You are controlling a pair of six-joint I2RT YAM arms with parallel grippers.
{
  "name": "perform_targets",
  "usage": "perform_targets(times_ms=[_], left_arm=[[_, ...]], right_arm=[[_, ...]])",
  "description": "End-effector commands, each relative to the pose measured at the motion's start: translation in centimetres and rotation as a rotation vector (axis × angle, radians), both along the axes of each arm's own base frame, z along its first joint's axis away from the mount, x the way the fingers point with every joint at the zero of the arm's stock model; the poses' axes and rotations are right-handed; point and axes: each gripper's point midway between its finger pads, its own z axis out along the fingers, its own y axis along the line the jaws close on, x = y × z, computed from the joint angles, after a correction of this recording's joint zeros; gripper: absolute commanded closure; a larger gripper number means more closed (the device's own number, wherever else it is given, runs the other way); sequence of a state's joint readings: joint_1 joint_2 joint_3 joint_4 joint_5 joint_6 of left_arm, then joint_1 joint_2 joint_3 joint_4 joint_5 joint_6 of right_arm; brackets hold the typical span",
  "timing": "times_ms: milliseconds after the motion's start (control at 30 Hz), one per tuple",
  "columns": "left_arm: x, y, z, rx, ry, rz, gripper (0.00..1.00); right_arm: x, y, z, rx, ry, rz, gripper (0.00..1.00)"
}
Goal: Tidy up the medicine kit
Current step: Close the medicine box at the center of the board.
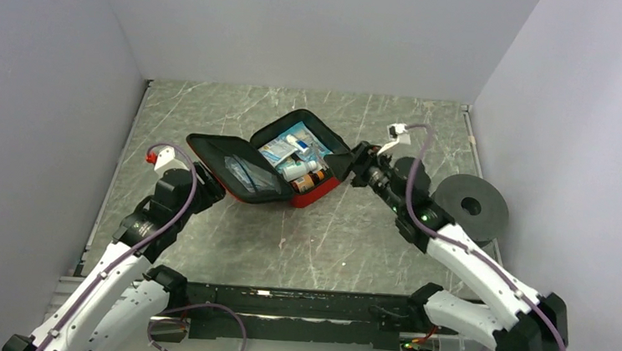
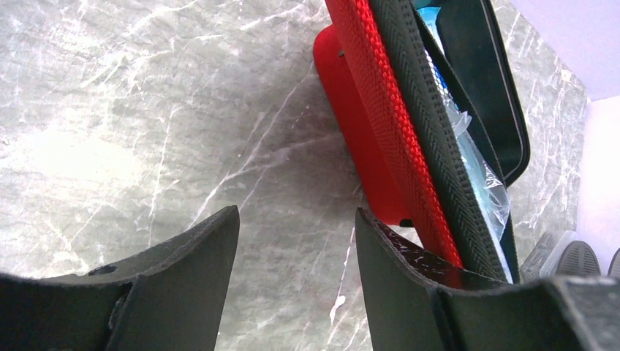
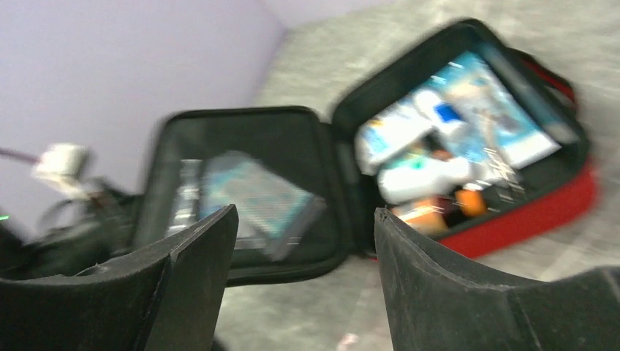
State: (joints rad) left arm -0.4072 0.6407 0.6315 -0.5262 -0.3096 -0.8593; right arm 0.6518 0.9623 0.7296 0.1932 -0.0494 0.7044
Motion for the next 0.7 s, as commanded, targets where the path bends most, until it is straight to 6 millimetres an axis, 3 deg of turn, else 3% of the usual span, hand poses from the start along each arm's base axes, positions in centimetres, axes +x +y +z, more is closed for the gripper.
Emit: perform_targets(times_ms=[0,300,433,667], left_arm=[[1.1,-0.5,2.9,-0.032,-0.08,-0.02,0.35],[1.4,-0.9,2.4,-0.043,-0.065,-0.042,0.35],[1.5,-0.8,2.2,-0.043,-0.056,-0.046,0.35],[1.7,-0.8,2.4,-0.051,-0.055,-0.051,0.35]], right_arm=[[3.7,-3.0,-6.5,-0.374,0.094,-0.119,0.3],[11.5,-5.8,-10.0,-0.701,0.062,-0.209,0.3],[14.1,-6.6,-11.4,-0.726,0.069,-0.209,0.31],[18.0,-6.1,-13.1,-0.715,0.076,-0.12,0.34]])
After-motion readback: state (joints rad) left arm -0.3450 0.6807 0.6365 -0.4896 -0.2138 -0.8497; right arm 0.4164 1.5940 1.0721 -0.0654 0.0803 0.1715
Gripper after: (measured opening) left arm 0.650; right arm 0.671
